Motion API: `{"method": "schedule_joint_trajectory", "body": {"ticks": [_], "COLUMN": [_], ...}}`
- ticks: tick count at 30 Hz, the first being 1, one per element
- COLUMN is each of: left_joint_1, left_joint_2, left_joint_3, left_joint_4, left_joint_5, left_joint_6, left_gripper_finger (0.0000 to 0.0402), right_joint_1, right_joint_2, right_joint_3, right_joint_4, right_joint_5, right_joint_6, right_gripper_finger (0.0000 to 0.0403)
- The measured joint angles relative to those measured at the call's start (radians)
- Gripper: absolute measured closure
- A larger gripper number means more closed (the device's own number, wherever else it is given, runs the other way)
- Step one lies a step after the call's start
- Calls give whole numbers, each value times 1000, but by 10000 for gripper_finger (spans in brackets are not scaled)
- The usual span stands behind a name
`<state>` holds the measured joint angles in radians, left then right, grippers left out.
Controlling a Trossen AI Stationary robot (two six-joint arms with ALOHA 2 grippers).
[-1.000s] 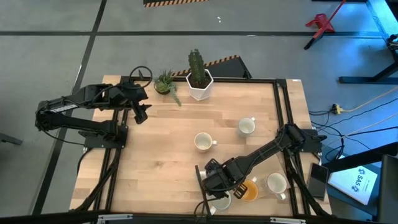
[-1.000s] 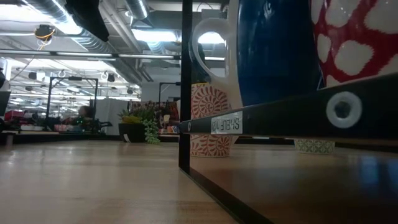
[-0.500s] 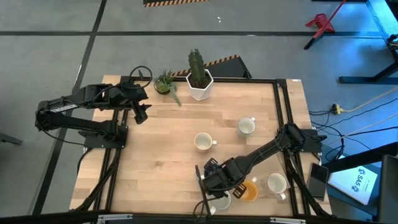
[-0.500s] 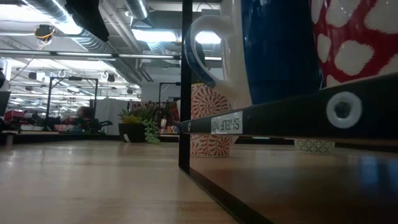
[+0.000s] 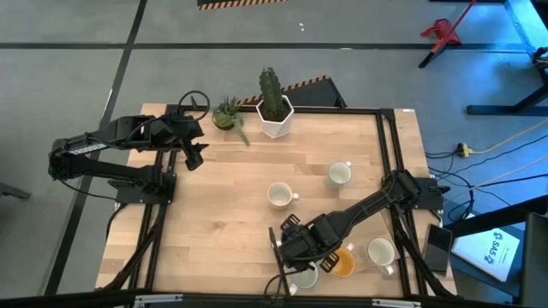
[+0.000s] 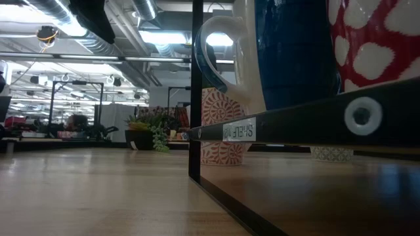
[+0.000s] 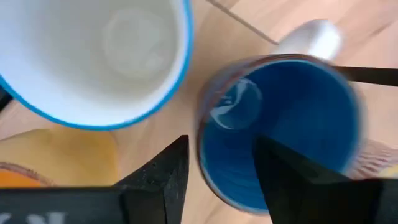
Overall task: Place coffee mugs
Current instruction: Put the orange mug on the shelf
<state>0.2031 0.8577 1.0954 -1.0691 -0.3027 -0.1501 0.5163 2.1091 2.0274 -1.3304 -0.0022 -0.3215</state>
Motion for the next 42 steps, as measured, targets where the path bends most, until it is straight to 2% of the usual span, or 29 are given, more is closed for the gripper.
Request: {"method": "schedule_joint_trajectory", "body": {"ticks": [10,15,21,25,28,32,42], "left_joint_1": [0,0,0,0,0,0,0], "left_joint_2": [0,0,0,0,0,1,0], "left_joint_3": [0,0,0,0,0,0,0], "left_joint_4": [0,-2,-17,-17,-19,-24,-27], "left_joint_5": [3,8,9,13,13,13,13], "left_joint_6": [0,0,0,2,3,3,3], "left_gripper_finger": [223,223,223,223,223,223,223], "right_joint_1": [-30,-78,-181,-236,-252,-263,-284], "right_joint_2": [-2,-38,-76,-62,-48,-49,-49], "right_joint_3": [263,329,266,189,113,4,-231], "right_joint_4": [-239,-238,-229,-125,16,162,238], "right_joint_5": [145,237,281,205,151,112,63], "right_joint_6": [0,36,81,7,-60,-78,-75], "right_gripper_finger": [240,239,239,239,239,239,239]}}
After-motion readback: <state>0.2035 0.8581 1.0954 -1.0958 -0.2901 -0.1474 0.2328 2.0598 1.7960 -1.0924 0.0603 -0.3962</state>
